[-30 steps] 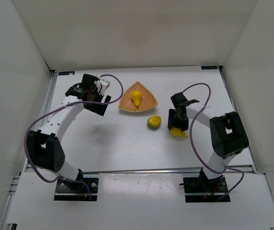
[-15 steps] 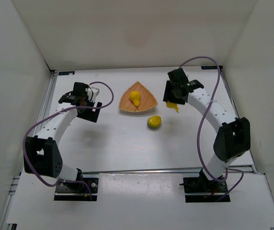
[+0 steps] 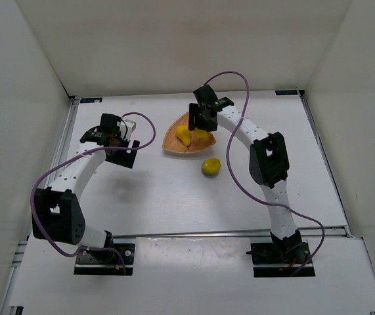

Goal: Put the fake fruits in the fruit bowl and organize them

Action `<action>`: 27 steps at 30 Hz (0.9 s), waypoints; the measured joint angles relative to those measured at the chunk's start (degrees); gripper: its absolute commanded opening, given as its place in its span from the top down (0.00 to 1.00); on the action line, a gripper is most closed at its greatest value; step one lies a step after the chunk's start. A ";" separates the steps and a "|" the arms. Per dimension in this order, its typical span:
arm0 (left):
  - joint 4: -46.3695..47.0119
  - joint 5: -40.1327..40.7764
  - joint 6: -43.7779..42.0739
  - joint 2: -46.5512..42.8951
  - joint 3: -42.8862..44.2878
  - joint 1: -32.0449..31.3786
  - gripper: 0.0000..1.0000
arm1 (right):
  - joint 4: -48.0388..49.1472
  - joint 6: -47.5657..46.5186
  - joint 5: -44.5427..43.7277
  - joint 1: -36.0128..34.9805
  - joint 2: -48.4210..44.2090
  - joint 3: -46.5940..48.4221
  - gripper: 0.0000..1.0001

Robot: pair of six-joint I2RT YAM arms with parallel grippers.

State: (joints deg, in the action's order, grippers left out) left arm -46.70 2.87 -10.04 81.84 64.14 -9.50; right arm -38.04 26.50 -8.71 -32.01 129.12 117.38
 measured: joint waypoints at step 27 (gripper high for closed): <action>1.31 0.04 -0.24 -2.93 -5.90 0.79 0.00 | -0.63 -3.34 -4.02 -9.25 -21.68 -37.00 0.00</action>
State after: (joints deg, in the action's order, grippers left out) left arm -45.39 2.92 -10.28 78.91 58.24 -8.71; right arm -38.68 23.16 -12.73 -41.25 107.44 80.38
